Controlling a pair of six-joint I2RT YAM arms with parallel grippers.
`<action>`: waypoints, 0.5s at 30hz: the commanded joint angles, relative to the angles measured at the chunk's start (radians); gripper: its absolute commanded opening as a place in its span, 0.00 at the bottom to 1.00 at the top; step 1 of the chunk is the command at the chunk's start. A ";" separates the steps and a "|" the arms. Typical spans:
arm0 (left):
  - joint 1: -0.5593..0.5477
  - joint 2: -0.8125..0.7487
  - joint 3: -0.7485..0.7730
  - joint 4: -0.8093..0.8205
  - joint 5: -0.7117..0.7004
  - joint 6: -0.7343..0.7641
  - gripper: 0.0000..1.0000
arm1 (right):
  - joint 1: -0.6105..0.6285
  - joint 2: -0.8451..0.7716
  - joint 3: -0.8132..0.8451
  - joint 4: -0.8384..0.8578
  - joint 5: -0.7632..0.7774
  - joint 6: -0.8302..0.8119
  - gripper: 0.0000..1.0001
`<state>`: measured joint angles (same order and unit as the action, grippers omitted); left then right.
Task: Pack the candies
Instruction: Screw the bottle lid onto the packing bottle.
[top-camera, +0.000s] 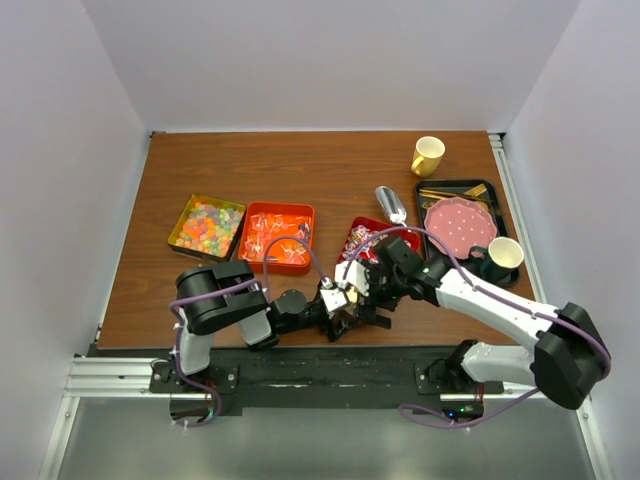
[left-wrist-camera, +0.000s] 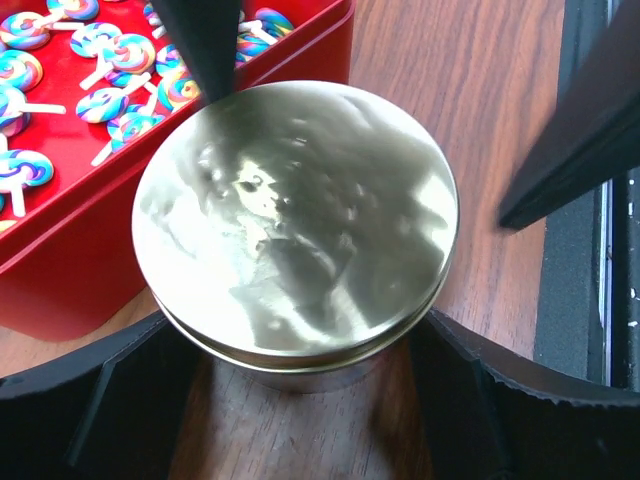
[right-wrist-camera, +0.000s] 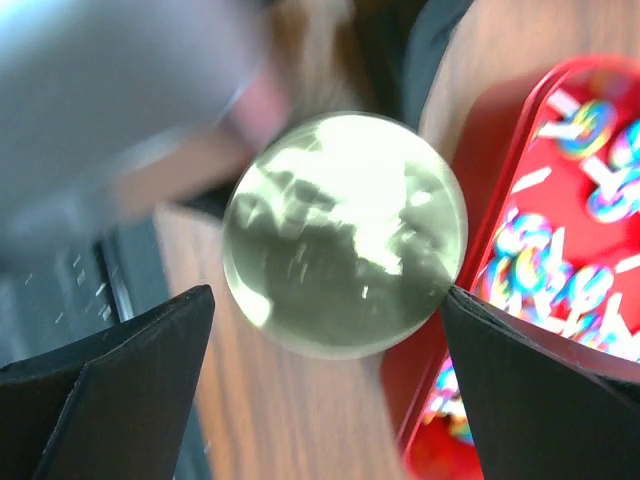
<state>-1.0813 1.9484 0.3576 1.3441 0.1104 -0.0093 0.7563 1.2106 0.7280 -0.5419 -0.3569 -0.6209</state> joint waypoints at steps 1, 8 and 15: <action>0.009 0.053 -0.026 -0.206 -0.081 0.032 0.00 | -0.002 -0.085 0.027 -0.203 0.042 -0.042 0.99; 0.009 0.053 -0.026 -0.206 -0.074 0.043 0.00 | -0.090 -0.137 0.123 -0.305 0.001 -0.155 0.99; 0.009 0.052 -0.028 -0.209 -0.057 0.042 0.00 | -0.109 0.042 0.246 -0.259 -0.184 -0.304 0.99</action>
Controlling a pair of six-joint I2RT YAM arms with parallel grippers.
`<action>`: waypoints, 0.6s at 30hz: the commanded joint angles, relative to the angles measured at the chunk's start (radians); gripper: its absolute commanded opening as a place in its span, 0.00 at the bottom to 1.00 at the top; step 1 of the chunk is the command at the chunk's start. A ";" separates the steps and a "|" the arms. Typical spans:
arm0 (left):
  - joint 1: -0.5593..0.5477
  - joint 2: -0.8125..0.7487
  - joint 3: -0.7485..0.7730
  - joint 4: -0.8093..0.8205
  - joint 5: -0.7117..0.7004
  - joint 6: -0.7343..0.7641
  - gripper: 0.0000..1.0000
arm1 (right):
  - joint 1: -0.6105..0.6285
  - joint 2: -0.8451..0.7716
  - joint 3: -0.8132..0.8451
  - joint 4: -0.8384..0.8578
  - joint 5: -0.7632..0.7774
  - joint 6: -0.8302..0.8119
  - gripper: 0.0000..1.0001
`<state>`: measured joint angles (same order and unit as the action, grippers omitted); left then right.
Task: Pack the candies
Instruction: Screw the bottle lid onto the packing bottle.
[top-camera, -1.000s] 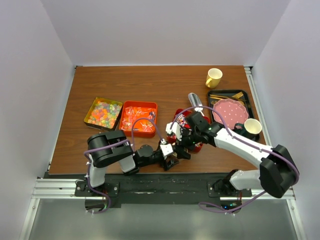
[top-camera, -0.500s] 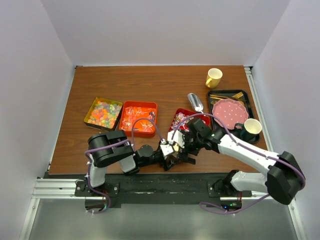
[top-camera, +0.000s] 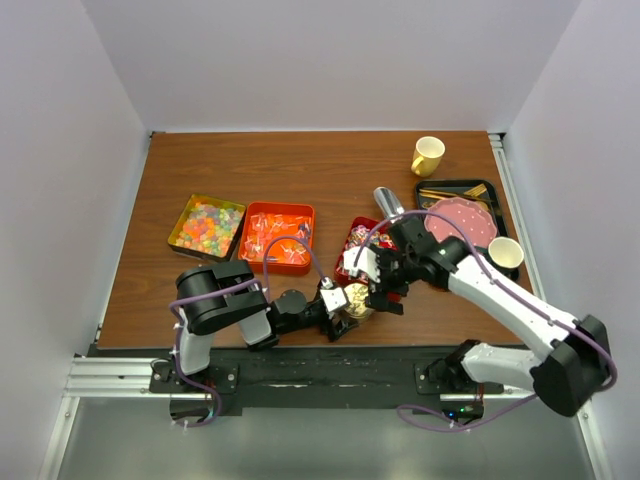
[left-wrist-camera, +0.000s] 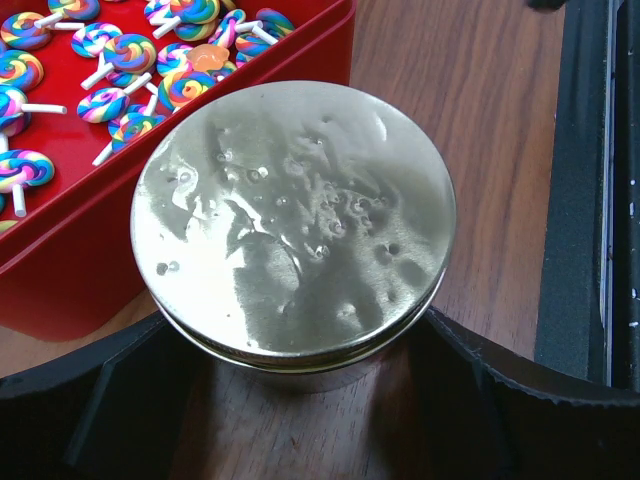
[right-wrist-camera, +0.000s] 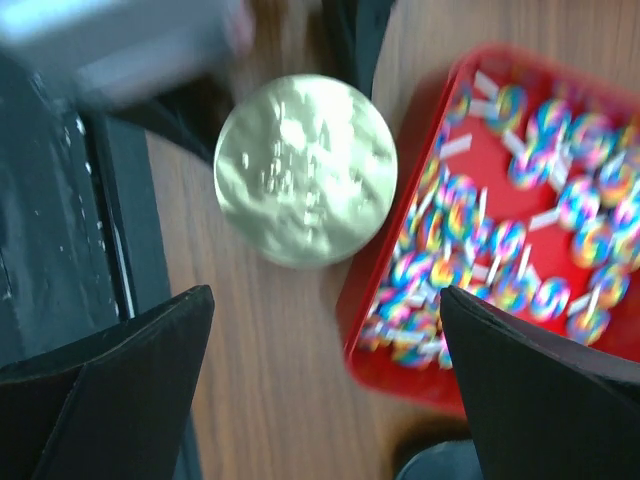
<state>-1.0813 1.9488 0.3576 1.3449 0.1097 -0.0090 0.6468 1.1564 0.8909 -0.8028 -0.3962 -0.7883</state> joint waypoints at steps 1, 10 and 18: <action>0.009 0.053 -0.026 -0.211 -0.056 0.041 0.00 | 0.001 0.123 0.106 -0.009 -0.164 -0.159 0.99; 0.009 0.047 -0.026 -0.214 -0.084 0.047 0.00 | 0.001 0.342 0.243 -0.187 -0.280 -0.388 0.99; 0.009 0.044 -0.028 -0.219 -0.108 0.047 0.00 | -0.001 0.440 0.273 -0.286 -0.279 -0.466 0.99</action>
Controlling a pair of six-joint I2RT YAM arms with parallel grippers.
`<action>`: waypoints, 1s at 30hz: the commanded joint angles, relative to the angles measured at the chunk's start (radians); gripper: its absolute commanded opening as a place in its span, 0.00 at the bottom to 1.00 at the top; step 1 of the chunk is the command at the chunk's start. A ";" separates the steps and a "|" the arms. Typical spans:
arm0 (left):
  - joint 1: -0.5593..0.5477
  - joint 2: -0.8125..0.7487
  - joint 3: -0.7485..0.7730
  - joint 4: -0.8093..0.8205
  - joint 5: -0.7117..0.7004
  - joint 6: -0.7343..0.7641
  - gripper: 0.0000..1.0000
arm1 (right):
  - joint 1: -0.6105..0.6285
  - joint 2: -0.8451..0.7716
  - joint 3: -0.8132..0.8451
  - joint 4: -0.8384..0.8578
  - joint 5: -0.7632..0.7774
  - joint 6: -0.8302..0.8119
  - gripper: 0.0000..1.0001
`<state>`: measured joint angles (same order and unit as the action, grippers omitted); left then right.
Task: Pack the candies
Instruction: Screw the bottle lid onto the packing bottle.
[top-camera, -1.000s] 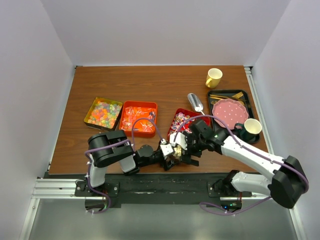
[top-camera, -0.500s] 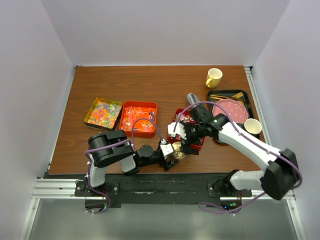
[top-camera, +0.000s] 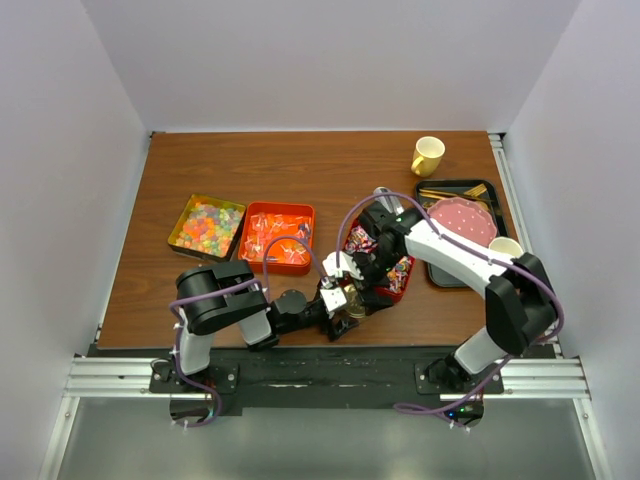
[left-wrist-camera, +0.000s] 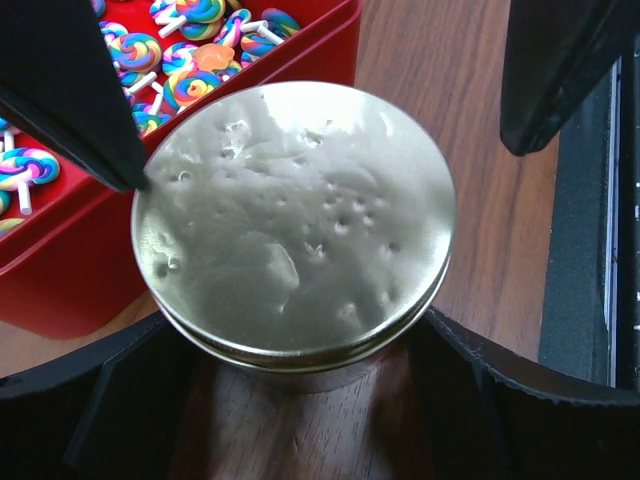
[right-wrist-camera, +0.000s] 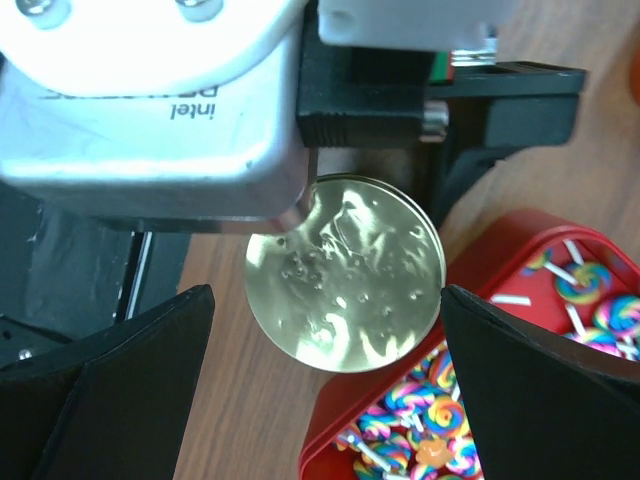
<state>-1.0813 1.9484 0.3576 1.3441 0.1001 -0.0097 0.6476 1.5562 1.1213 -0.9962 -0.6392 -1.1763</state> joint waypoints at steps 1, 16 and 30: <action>0.009 0.047 -0.026 -0.221 -0.099 0.048 0.00 | 0.000 0.054 0.043 -0.093 -0.033 -0.077 0.99; 0.009 0.058 -0.020 -0.226 -0.083 0.045 0.00 | -0.019 -0.056 -0.084 0.159 0.021 0.078 0.99; 0.011 0.058 -0.019 -0.234 -0.097 0.024 0.00 | -0.022 -0.031 -0.087 0.067 0.045 0.052 0.99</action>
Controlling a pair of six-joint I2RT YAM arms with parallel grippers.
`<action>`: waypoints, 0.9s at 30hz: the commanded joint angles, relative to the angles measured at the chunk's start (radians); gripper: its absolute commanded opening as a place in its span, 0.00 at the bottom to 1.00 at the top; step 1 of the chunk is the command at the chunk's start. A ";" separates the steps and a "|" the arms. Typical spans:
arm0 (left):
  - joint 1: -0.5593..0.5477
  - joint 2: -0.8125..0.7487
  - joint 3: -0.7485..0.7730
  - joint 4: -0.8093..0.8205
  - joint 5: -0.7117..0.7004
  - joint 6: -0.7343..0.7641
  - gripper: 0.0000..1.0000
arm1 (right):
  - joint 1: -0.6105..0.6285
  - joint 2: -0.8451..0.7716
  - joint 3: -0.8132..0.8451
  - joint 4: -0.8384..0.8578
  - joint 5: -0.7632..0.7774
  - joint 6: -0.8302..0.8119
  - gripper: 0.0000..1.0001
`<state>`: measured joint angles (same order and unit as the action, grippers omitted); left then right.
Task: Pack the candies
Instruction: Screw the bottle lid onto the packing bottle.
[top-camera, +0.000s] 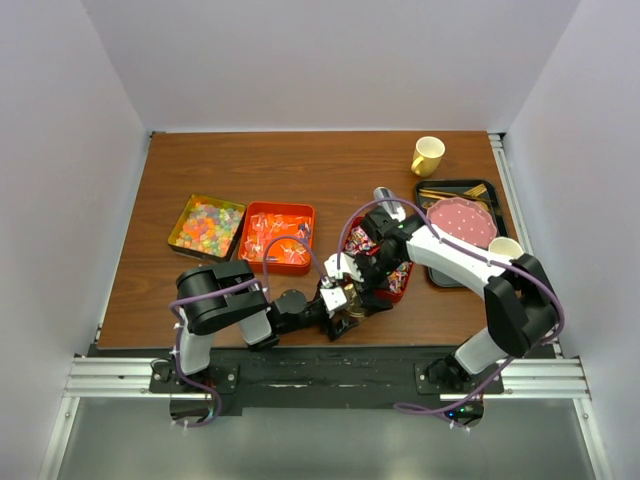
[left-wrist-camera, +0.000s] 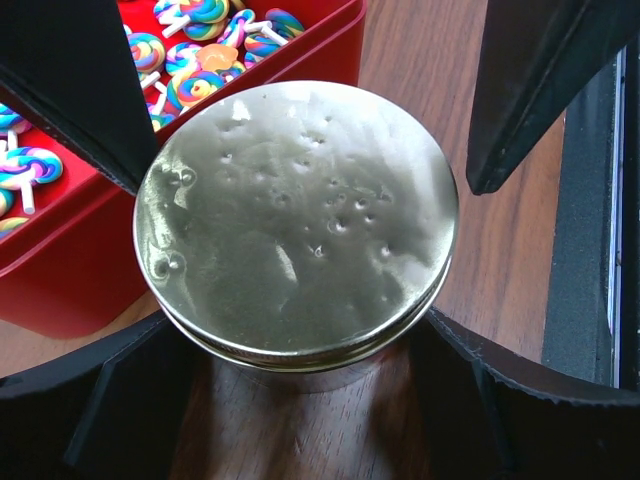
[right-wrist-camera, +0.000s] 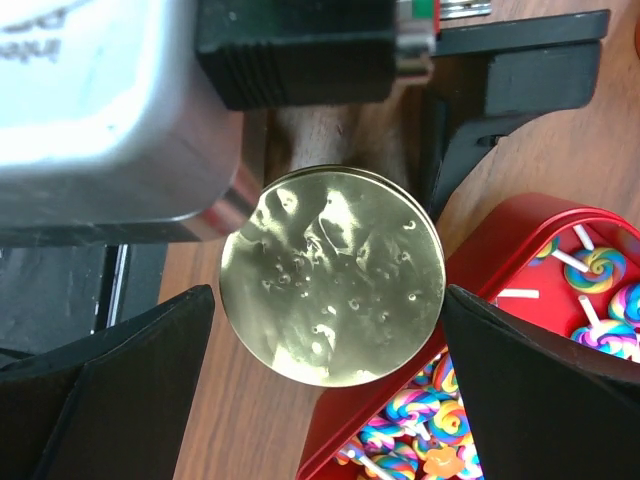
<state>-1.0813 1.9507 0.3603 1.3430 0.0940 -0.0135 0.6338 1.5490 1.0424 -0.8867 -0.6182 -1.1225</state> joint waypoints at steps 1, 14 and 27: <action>0.011 0.057 -0.021 -0.232 -0.092 0.024 0.00 | -0.011 -0.030 -0.016 -0.047 0.031 -0.003 0.99; 0.011 0.063 -0.017 -0.231 -0.135 0.027 0.00 | -0.034 -0.152 -0.159 -0.159 0.152 -0.020 0.98; -0.019 0.036 -0.024 -0.263 -0.003 0.095 0.00 | -0.082 -0.150 0.120 -0.138 -0.001 0.044 0.99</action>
<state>-1.0828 1.9530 0.3698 1.3334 0.0849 -0.0116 0.5533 1.3853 1.0901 -1.0679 -0.5278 -1.0744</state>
